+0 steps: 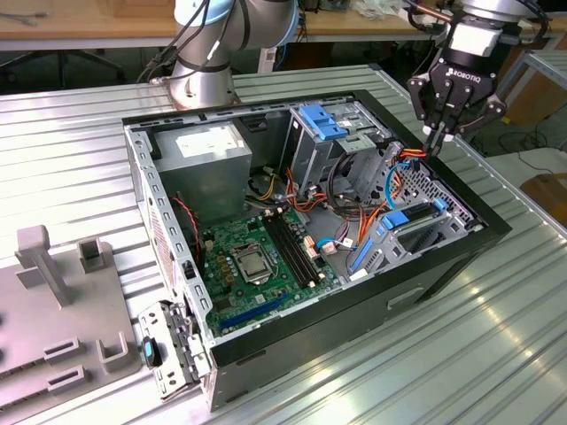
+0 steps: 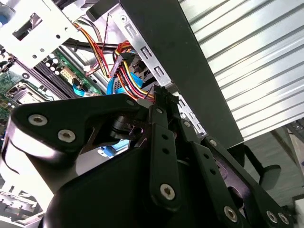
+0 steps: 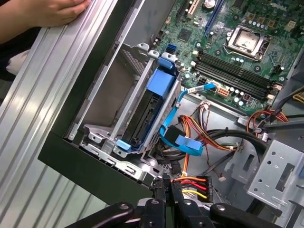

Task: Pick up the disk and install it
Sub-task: 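Insert the first disk wire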

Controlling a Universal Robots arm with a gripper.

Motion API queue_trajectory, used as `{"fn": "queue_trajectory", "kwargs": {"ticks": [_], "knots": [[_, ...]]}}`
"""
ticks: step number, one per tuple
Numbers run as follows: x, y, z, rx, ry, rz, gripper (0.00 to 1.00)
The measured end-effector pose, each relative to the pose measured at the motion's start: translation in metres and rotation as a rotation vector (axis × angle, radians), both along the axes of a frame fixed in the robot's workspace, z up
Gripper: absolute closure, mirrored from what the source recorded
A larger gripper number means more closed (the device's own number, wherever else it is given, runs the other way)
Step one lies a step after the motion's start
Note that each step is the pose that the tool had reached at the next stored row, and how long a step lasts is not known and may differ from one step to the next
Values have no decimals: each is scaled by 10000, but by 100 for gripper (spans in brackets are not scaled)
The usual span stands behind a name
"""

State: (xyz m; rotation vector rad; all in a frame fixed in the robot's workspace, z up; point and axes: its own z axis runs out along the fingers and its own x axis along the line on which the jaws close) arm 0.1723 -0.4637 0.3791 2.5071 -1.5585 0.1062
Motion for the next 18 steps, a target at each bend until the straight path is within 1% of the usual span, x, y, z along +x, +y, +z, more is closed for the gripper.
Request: {"fn": "queue_trajectory", "kwargs": {"ticks": [1,2,4,7,8,10,12,18], "knots": [[0,-5,0,1,0,-25,84],[1,-18,0,1,0,-38,84],[0,-54,0,5,0,-50,84],[0,-118,0,9,0,-64,84],[0,-132,0,8,0,-71,84],[0,-140,-1,8,0,-125,84],[0,-142,-15,7,0,-678,84],[0,-143,-28,8,0,-1219,84]]}}
